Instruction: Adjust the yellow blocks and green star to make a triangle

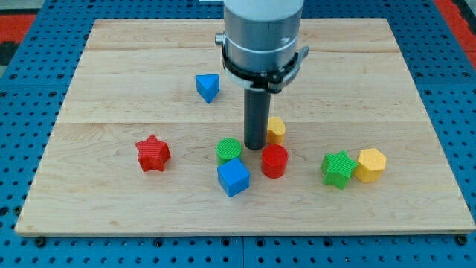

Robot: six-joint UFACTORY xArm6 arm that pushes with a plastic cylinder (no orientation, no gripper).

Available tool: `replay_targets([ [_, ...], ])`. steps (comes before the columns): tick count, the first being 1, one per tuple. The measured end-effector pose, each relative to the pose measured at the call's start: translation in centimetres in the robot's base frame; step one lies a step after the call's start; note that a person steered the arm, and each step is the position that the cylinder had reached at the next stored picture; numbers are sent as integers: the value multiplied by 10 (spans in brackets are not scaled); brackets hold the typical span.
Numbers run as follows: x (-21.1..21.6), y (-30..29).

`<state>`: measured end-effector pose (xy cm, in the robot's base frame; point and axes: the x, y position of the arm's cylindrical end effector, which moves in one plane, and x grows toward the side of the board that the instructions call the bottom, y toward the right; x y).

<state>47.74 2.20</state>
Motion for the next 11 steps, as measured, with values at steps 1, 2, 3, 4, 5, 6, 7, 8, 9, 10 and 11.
replay_targets([
  [1,-9,15],
  [2,-46,26],
  [3,-24,91],
  [4,28,132],
  [5,33,159],
  [6,30,162],
  [7,31,184],
  [8,33,282],
  [9,37,323],
  [10,73,302],
  [11,118,244],
])
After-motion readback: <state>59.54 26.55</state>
